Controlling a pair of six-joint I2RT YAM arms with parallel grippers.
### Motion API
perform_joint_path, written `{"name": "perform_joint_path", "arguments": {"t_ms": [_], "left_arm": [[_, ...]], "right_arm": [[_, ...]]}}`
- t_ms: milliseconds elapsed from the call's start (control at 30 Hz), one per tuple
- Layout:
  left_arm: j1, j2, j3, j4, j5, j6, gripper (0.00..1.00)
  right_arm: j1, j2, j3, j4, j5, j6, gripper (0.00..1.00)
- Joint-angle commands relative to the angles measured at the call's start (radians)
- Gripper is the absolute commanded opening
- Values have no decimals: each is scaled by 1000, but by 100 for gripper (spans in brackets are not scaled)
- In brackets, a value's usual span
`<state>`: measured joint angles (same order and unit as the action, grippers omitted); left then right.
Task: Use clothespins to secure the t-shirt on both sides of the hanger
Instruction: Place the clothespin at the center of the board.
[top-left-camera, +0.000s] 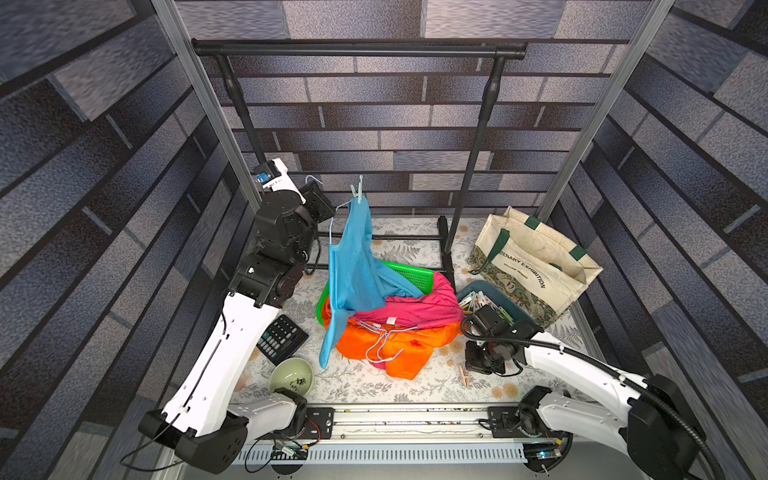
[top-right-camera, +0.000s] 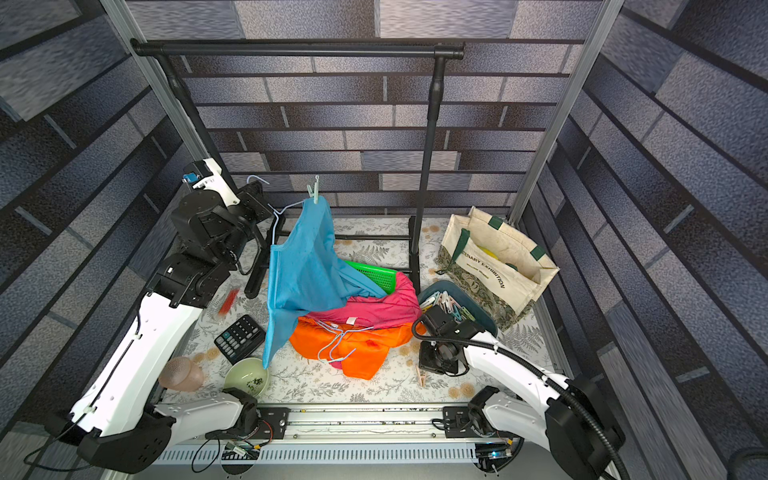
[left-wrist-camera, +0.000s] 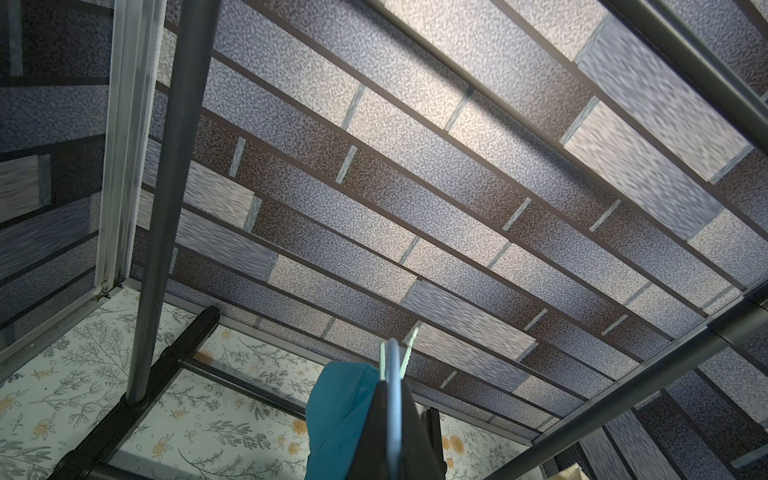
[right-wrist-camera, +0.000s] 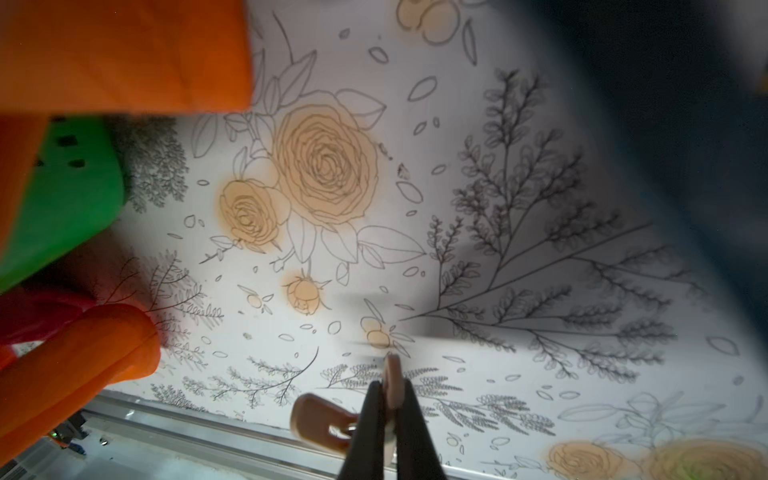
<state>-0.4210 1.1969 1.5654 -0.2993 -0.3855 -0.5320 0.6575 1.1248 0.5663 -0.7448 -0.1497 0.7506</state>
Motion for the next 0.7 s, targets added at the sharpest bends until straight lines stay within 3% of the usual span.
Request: {"name": "perform_joint_path", "arguments": {"t_ms": [0,100,267,467,667], "left_arm": [[-30,-3,-20,45,-99,17,0],[-56,-7,-61,97,-156,42,0],[-65,-1,-89,121,-196,43,0],[-66,18,-94,133,-197,35,0],[-65,41,-76,118,-200,37,0]], "right_arm": [[7,65,26,46,52,6,3],[7,88,41,53,65,4,24],[7,40,60,10,69,-8,48],[56,17,61,-15,67,-1,57],[115,108,63,20,119,19,52]]}}
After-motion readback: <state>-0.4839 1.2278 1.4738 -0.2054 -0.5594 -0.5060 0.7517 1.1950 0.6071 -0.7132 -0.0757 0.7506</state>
